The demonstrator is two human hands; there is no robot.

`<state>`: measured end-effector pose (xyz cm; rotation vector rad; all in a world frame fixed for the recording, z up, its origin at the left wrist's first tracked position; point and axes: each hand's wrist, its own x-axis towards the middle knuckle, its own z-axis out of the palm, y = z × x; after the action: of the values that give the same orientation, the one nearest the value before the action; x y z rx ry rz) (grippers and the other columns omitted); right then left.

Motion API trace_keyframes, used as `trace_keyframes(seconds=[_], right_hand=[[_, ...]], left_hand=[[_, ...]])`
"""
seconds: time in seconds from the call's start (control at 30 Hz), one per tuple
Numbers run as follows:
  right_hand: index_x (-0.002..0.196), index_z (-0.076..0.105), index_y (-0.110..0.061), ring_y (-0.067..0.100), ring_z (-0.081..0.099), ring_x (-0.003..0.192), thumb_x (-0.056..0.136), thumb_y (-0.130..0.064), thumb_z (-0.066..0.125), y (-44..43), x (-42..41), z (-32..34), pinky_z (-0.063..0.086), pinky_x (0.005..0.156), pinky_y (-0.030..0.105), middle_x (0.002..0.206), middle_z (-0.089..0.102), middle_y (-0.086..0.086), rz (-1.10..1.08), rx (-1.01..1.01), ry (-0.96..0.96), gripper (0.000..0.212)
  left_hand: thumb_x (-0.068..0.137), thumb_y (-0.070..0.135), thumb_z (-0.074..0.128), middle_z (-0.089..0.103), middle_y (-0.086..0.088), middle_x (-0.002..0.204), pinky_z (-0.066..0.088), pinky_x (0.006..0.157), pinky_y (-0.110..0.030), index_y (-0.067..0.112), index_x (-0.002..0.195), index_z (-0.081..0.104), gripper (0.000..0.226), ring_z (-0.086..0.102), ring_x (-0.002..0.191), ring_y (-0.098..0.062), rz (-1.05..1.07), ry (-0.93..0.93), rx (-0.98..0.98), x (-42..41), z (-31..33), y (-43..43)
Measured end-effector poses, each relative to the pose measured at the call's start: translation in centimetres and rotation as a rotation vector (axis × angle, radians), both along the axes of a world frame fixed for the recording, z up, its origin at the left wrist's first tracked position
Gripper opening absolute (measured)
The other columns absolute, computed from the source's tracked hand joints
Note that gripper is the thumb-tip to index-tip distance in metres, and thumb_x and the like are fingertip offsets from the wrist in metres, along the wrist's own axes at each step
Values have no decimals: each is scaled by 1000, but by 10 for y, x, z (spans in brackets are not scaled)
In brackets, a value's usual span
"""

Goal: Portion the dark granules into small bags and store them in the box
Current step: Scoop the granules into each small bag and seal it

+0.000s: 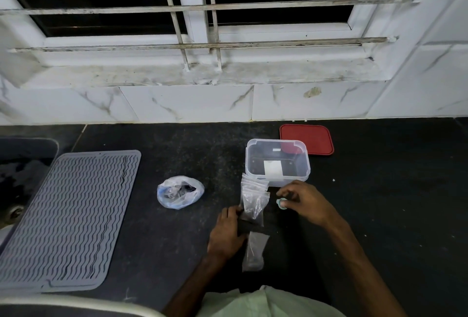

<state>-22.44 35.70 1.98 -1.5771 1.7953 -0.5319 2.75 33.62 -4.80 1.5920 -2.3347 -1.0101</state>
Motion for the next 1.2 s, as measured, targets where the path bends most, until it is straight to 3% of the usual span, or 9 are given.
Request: trace_keyframes(seconds=[0.17, 0.33, 0.47, 0.57, 0.7, 0.8, 0.97, 1.07, 1.2], right_hand=[[99, 73, -28, -4, 60, 85, 82, -18, 77, 20, 7, -8, 41, 76, 7, 96, 62, -16, -7, -42, 24, 21], [90, 65, -30, -2, 55, 93, 83, -36, 72, 47, 40, -19, 44, 82, 18, 94, 57, -18, 205, -82, 19, 11], [113, 60, -34, -6, 49, 98, 76, -59, 68, 59, 63, -16, 41, 86, 13, 108, 52, -21, 266, -39, -18, 44], [131, 47, -41, -6, 48, 106, 68, -68, 65, 57, 66, -20, 43, 92, 21, 119, 52, -22, 317, 87, 75, 71], [114, 59, -33, 3, 59, 98, 75, -51, 70, 45, 62, -29, 47, 85, 28, 109, 65, -15, 398, 133, 183, 45], [100, 68, -31, 0, 63, 80, 76, -41, 75, 35, 62, -32, 51, 77, 24, 90, 70, -14, 286, 130, 6, 28], [93, 72, -19, 13, 69, 80, 81, -14, 79, 25, 66, -33, 55, 78, 27, 88, 74, -1, -54, 67, -497, 15], [97, 70, -11, 11, 63, 69, 86, -6, 72, 23, 73, -30, 49, 64, 21, 82, 74, 2, -210, 117, -685, 12], [99, 69, -3, 10, 59, 66, 92, -14, 67, 20, 77, -25, 45, 59, 20, 82, 74, 5, -360, 184, -774, 13]], left_hand=[[75, 23, 71, 34, 5, 134, 51, 90, -32, 26, 142, 30, 79, 38, 127, -14, -110, -103, -69, 8, -1, 16], [83, 19, 60, 36, 3, 131, 47, 91, -28, 23, 140, 34, 63, 39, 126, -15, -175, -132, -55, 26, -8, 27], [82, 17, 66, 42, 6, 125, 43, 91, -24, 23, 131, 41, 56, 44, 122, -12, -53, -43, 34, 40, -12, 25], [82, 17, 69, 43, 11, 116, 40, 88, -17, 23, 127, 46, 51, 48, 114, -8, 16, 17, 36, 44, -13, 21], [83, 17, 70, 45, 11, 115, 44, 91, -21, 22, 124, 48, 46, 49, 108, -4, 35, 67, 67, 43, -12, 16], [84, 23, 69, 51, 12, 111, 48, 90, -27, 28, 120, 48, 42, 53, 102, -3, 60, 105, 110, 41, -9, 11], [88, 12, 62, 70, 8, 99, 52, 88, -29, 28, 106, 60, 24, 65, 94, -6, 83, 372, 271, 37, -2, 3], [92, 0, 56, 69, 4, 80, 47, 64, -18, 17, 104, 67, 23, 61, 72, -7, 135, 503, 384, 33, 13, 3], [103, 20, 45, 66, -5, 75, 41, 52, -19, 9, 99, 67, 24, 56, 64, -11, 273, 626, 399, 27, 36, 6]])
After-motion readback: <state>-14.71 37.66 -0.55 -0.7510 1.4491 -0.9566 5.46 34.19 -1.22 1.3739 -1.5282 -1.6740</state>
